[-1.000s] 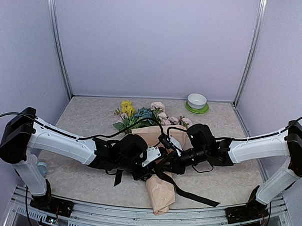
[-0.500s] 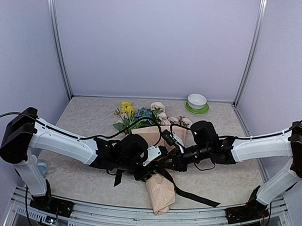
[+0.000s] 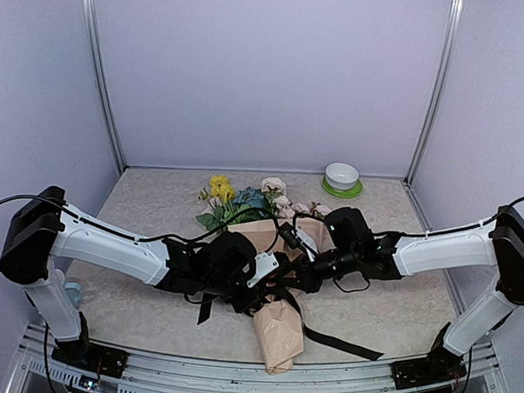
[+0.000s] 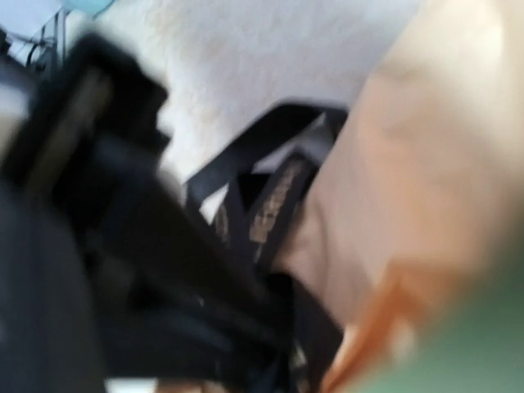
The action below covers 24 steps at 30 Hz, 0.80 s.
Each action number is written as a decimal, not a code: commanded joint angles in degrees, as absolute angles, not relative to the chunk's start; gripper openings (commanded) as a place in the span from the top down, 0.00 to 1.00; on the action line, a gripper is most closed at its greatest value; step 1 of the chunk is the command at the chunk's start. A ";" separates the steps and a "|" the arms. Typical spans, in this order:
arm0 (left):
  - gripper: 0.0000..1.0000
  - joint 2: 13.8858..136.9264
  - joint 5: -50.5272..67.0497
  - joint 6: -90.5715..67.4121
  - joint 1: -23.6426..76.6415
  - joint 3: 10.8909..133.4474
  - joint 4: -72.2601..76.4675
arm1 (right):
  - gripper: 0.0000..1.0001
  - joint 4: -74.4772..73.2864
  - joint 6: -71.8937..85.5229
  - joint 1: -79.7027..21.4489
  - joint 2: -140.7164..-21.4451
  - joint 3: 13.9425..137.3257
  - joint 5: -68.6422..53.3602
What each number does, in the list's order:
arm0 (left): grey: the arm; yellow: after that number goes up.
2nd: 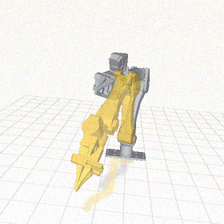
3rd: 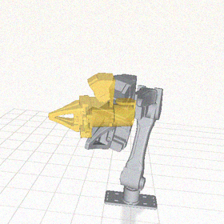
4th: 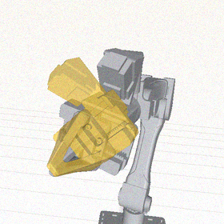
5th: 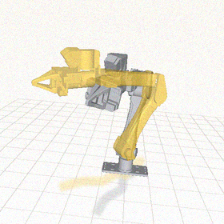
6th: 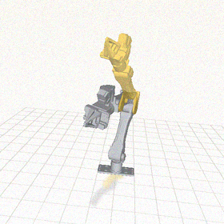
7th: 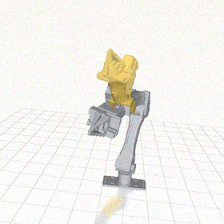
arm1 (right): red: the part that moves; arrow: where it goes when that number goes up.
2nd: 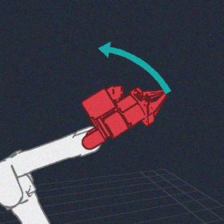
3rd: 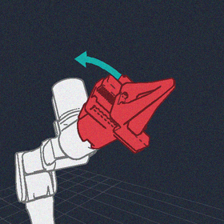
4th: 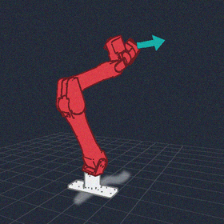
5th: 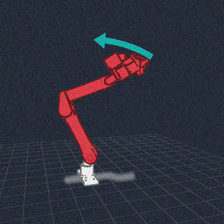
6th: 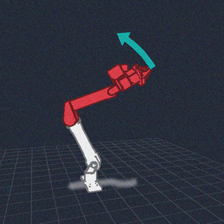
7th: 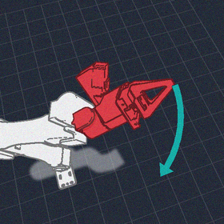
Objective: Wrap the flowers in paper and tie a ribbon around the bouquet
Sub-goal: Cross the half-tied ribbon over the folded bouquet.
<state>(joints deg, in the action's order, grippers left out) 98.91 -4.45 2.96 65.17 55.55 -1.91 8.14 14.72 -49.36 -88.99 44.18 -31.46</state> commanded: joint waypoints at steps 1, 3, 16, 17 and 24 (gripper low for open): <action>0.86 98.79 -2.87 2.86 64.73 54.73 -2.18 | 0.89 5.83 13.68 -49.10 -90.12 48.96 -28.68; 0.86 98.45 -2.63 2.70 64.78 54.23 -2.32 | 0.78 5.91 13.47 -49.08 -90.12 49.46 -29.69; 0.84 98.41 -1.82 2.63 64.56 53.96 -2.18 | 0.89 0.31 14.78 -48.12 -95.64 54.01 -26.77; 0.84 98.37 -1.84 2.64 64.61 53.87 -2.27 | 0.88 0.83 15.56 -47.59 -95.36 53.86 -27.97; 0.85 97.26 -2.44 1.94 64.42 52.55 -0.43 | 0.80 5.20 20.66 -44.13 -93.75 52.37 -31.39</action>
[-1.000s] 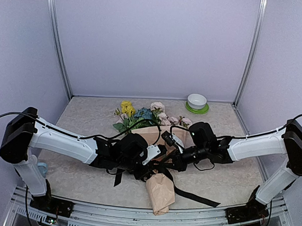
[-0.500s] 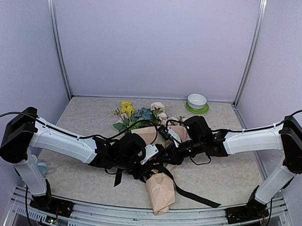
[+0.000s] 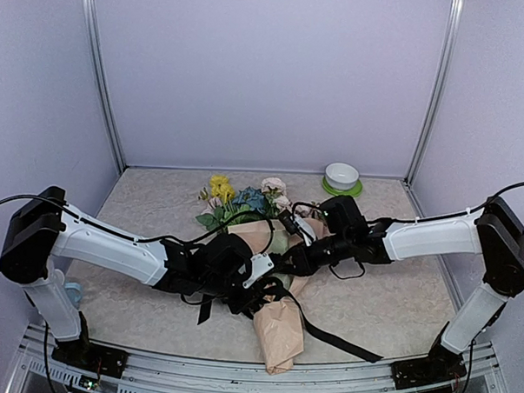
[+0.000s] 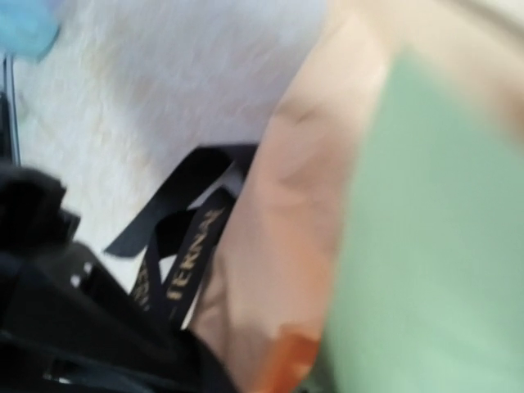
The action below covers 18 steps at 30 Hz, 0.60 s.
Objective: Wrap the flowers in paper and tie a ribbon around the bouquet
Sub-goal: Cross the half-tied ribbon over the folded bouquet.
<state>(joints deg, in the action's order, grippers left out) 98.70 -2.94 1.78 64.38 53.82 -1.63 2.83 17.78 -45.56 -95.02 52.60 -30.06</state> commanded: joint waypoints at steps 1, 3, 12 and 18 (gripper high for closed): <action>0.84 97.33 -2.32 1.86 64.42 52.60 -0.36 | 0.81 4.99 20.50 -44.12 -94.19 52.43 -31.41; 0.84 97.53 -2.41 1.93 64.42 52.81 -0.27 | 0.84 5.20 20.68 -44.10 -95.24 52.36 -32.40; 0.82 98.35 -2.62 2.59 64.42 53.87 -1.22 | 0.96 1.95 18.12 -45.39 -99.05 53.87 -33.45; 0.82 98.48 -2.11 2.54 64.20 53.87 -1.47 | 0.97 -0.25 16.17 -45.91 -100.33 54.87 -32.33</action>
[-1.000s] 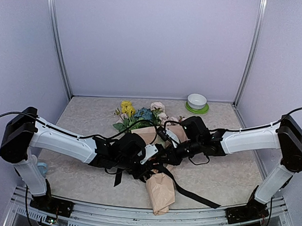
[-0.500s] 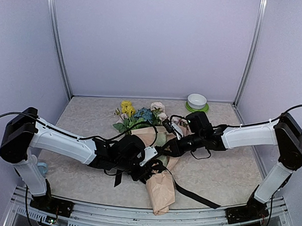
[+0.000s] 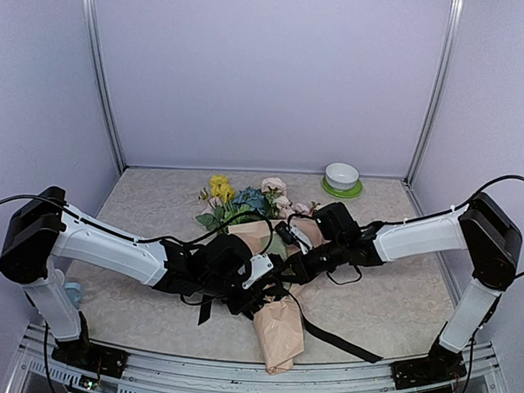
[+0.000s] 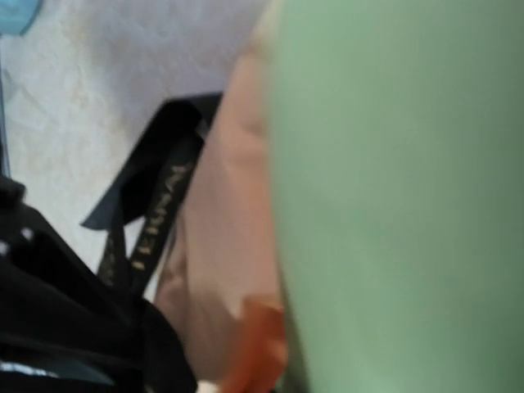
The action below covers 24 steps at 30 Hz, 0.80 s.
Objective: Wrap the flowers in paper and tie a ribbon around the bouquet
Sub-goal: Cross the half-tied ribbon over the folded bouquet.
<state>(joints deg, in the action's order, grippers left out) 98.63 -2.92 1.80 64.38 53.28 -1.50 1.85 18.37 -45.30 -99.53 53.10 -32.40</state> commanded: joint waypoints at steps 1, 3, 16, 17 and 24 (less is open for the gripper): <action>0.82 98.48 -2.07 2.59 64.24 54.00 -1.56 | 0.97 -0.53 15.56 -46.07 -100.86 55.22 -33.69; 0.82 98.65 -1.92 2.75 64.09 54.15 -1.66 | 0.98 -0.84 14.60 -46.61 -101.83 55.56 -36.84; 0.81 99.06 -2.81 2.08 63.53 54.93 -1.56 | 0.96 7.05 15.16 -47.41 -103.83 54.90 -49.06; 0.81 98.92 -3.45 1.89 63.54 54.85 -1.26 | 0.97 6.26 14.85 -47.41 -104.30 55.35 -48.72; 0.80 99.23 -4.01 1.61 63.26 54.80 -0.36 | 0.98 1.75 12.86 -47.54 -105.07 56.50 -46.54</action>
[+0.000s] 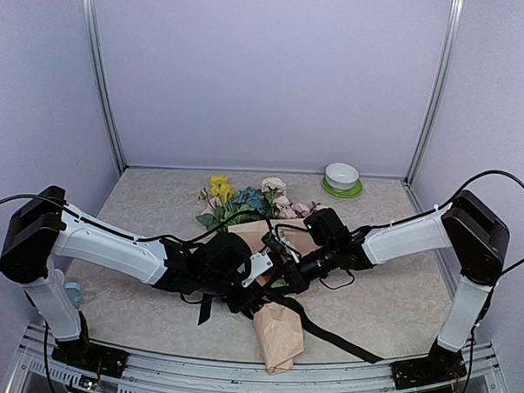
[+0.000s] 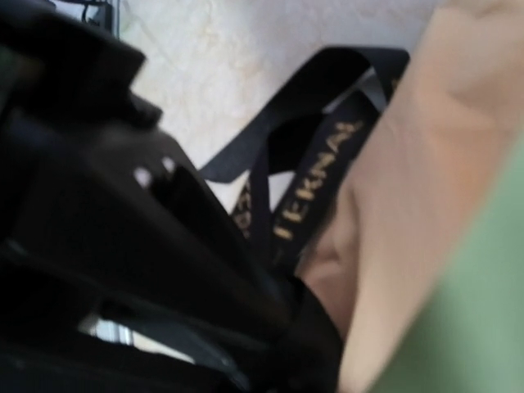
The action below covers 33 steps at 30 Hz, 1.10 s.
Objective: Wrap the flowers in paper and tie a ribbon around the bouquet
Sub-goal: Cross the half-tied ribbon over the folded bouquet.
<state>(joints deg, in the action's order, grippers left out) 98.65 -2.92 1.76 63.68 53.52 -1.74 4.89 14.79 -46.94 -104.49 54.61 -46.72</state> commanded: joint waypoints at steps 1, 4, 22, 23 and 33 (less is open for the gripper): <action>0.79 99.21 -4.18 1.54 63.21 54.79 -0.35 | 0.98 1.05 12.33 -47.55 -104.91 56.64 -46.25; 0.78 99.14 -4.82 1.42 63.13 54.75 -0.26 | 0.96 -1.14 10.67 -47.50 -104.07 57.04 -46.71; 0.77 99.07 -5.55 0.86 63.02 54.85 0.29 | 0.89 -6.36 7.06 -49.43 -104.85 59.66 -48.25; 0.77 99.06 -5.67 0.92 63.02 54.84 0.41 | 0.92 -6.22 7.23 -49.43 -104.79 59.58 -48.19; 0.71 95.25 -6.30 1.72 62.82 51.94 2.53 | 1.00 -5.71 9.25 -49.04 -100.53 59.06 -45.15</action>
